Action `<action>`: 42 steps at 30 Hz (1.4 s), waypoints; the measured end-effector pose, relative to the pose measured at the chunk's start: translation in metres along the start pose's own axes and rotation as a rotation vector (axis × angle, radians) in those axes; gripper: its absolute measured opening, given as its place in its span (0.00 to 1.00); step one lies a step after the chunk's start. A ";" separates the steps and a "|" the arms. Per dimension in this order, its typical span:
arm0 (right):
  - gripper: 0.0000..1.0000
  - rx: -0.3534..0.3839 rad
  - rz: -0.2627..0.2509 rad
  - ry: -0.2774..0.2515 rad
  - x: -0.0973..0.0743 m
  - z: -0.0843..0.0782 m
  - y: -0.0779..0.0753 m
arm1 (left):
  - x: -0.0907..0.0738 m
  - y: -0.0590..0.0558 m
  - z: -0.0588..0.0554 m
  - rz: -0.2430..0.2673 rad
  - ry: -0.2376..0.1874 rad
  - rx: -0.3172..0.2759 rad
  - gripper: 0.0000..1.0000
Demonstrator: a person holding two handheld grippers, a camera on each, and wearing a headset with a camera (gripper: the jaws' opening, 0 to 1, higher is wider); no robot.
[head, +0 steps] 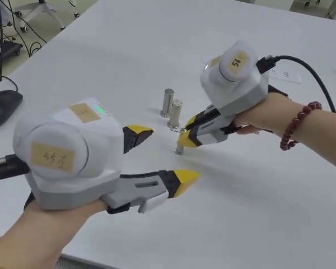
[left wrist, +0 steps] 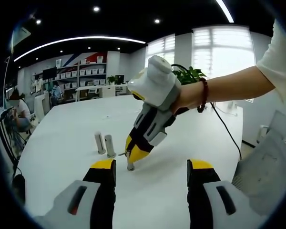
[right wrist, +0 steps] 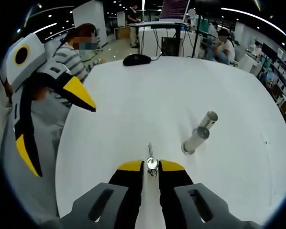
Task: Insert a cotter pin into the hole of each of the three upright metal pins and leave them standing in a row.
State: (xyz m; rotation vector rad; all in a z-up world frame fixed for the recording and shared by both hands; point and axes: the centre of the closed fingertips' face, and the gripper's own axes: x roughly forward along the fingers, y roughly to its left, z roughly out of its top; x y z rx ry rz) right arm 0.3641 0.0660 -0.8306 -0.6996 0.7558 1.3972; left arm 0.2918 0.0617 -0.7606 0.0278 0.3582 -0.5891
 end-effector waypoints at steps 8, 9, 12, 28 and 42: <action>0.20 0.042 0.003 -0.049 -0.008 0.009 0.000 | 0.000 0.001 0.000 0.004 -0.001 0.002 0.60; 0.20 0.047 0.002 -0.056 -0.010 0.011 0.000 | 0.000 0.001 0.000 0.004 -0.001 0.001 0.60; 0.21 0.058 -0.006 -0.077 -0.014 0.016 -0.003 | 0.000 0.001 0.000 0.006 0.000 0.001 0.61; 0.20 0.083 -0.146 -0.165 -0.024 0.038 -0.038 | 0.000 0.004 0.000 0.017 0.003 0.006 0.61; 0.20 0.086 -0.210 -0.231 -0.006 0.039 -0.066 | 0.000 0.006 -0.002 0.023 0.010 -0.007 0.60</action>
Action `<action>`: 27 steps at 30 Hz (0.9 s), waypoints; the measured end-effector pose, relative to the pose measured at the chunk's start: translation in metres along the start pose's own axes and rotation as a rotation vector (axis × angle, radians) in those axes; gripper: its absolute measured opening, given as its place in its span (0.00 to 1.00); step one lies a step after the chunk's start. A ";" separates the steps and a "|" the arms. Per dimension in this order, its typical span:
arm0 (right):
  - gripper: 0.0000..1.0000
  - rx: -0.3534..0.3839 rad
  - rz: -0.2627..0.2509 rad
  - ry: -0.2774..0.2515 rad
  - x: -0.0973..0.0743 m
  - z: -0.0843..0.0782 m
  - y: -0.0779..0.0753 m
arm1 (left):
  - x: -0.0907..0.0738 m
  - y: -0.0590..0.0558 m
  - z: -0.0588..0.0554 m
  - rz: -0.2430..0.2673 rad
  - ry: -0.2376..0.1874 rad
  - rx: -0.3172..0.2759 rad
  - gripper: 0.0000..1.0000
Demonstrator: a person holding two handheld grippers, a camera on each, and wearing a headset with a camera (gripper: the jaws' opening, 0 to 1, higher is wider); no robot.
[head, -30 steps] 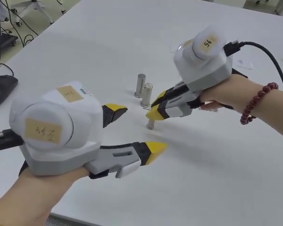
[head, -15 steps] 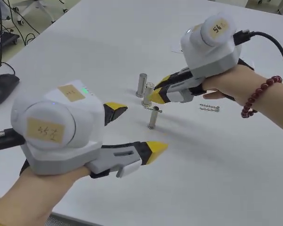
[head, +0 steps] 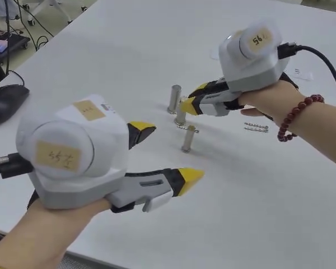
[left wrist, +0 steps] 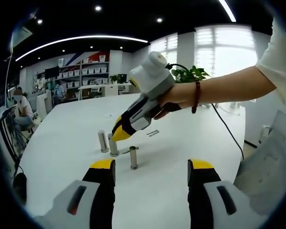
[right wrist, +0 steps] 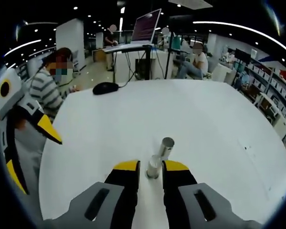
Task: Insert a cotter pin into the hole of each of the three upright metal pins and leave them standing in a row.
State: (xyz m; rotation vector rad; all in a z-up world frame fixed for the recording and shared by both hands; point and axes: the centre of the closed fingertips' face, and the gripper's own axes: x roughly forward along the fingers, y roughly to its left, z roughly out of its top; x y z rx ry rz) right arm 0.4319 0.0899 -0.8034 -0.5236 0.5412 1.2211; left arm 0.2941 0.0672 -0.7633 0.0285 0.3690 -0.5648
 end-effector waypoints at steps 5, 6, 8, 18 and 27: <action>0.20 0.006 0.001 -0.004 0.005 0.000 -0.002 | 0.000 0.000 -0.001 0.000 0.003 -0.004 0.60; 0.20 0.000 0.003 -0.002 0.007 -0.002 -0.002 | 0.000 0.000 -0.001 0.000 0.003 -0.005 0.60; 0.20 0.006 0.010 0.005 0.009 -0.007 -0.001 | 0.000 0.000 -0.002 0.001 0.003 -0.008 0.60; 0.19 0.025 0.009 -0.020 0.018 -0.012 0.001 | -0.001 0.000 -0.005 0.006 0.008 -0.014 0.59; 0.14 0.096 -0.019 -0.054 0.020 -0.012 -0.001 | -0.001 0.001 -0.006 0.010 0.009 -0.015 0.59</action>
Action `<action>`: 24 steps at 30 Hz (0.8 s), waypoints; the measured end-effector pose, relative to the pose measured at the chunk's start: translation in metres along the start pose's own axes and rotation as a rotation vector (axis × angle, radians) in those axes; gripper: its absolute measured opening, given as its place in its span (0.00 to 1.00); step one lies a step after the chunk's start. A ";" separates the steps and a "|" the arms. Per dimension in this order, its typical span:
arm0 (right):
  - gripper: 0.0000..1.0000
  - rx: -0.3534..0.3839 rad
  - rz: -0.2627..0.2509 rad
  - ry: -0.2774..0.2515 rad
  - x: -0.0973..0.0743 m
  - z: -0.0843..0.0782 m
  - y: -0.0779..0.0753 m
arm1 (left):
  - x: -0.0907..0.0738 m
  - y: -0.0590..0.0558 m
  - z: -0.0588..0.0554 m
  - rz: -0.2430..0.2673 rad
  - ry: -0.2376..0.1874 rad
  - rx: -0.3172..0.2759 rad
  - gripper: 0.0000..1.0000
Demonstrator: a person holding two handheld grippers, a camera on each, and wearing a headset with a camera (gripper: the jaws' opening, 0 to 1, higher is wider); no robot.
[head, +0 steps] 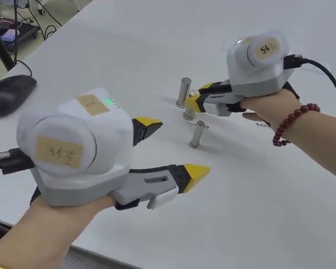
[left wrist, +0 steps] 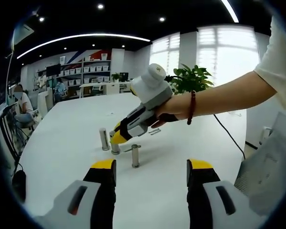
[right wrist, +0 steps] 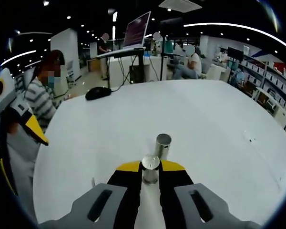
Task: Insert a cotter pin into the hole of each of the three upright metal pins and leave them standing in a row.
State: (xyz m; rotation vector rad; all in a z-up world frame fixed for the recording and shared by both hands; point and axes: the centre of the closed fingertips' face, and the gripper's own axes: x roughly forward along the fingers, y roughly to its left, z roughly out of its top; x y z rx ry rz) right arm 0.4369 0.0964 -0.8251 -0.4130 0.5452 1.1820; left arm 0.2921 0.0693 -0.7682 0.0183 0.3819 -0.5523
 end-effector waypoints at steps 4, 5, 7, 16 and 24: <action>0.13 0.033 -0.017 -0.010 0.000 0.000 -0.002 | 0.000 0.000 0.000 -0.002 0.002 0.001 0.59; 0.13 0.034 -0.026 -0.007 -0.001 0.000 -0.002 | 0.001 0.000 0.000 -0.002 0.003 0.001 0.59; 0.13 0.041 -0.041 -0.002 -0.003 0.000 -0.004 | 0.001 0.000 0.000 -0.001 0.004 0.001 0.59; 0.13 0.056 -0.089 0.007 -0.014 -0.003 -0.016 | 0.004 -0.001 0.002 -0.006 0.007 0.010 0.59; 0.13 0.089 -0.121 0.023 -0.034 -0.015 -0.017 | 0.005 -0.003 0.003 -0.012 0.005 0.019 0.59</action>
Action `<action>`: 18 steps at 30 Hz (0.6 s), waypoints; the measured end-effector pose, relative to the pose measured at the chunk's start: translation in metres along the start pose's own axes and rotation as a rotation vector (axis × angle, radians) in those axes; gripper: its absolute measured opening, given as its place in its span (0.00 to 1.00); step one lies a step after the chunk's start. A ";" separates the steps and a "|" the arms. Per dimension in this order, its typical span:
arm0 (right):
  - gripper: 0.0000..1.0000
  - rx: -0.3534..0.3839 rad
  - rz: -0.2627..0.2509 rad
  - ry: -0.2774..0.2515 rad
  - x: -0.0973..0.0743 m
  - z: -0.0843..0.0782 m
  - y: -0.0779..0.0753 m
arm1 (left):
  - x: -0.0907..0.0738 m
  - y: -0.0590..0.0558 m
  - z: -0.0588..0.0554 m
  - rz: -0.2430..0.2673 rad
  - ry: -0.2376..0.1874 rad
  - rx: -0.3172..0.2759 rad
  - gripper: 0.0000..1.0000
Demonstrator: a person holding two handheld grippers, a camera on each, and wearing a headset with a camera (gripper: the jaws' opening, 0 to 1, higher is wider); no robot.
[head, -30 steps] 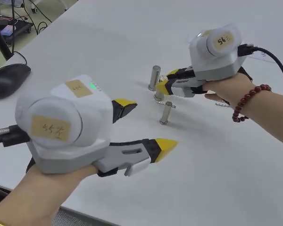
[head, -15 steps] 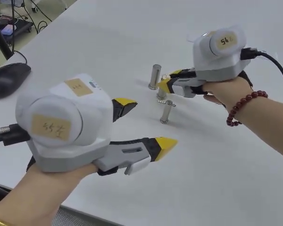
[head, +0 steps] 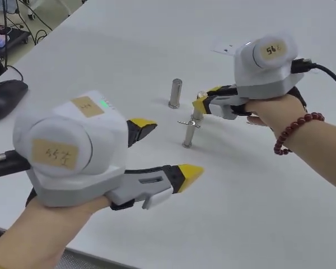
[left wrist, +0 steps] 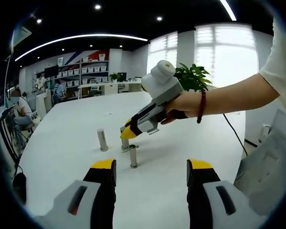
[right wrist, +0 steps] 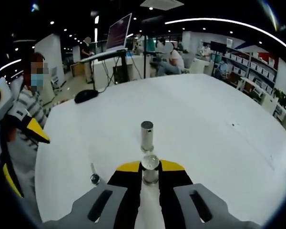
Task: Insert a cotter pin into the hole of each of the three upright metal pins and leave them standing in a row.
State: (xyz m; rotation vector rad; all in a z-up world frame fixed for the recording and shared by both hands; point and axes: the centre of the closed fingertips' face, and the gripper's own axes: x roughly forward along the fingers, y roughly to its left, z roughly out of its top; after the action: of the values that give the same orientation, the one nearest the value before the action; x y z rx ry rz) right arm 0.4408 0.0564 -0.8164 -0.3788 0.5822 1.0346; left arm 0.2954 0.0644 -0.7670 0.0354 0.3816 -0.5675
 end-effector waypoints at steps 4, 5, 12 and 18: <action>0.13 0.018 -0.020 0.007 -0.010 -0.007 -0.002 | 0.000 -0.001 0.000 -0.003 0.001 0.006 0.59; 0.13 0.023 -0.027 0.008 -0.013 -0.009 -0.002 | 0.000 -0.001 0.000 -0.004 0.001 0.007 0.59; 0.13 0.050 -0.061 0.010 -0.030 -0.018 0.001 | 0.000 -0.004 0.001 -0.016 0.001 0.014 0.60; 0.13 0.083 -0.092 0.021 -0.043 -0.026 0.008 | -0.001 -0.009 0.002 -0.030 -0.003 0.023 0.61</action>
State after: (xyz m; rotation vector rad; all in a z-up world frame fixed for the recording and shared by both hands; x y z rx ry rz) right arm 0.4100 0.0158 -0.8107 -0.3402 0.6189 0.9161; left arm 0.2912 0.0571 -0.7640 0.0510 0.3736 -0.6018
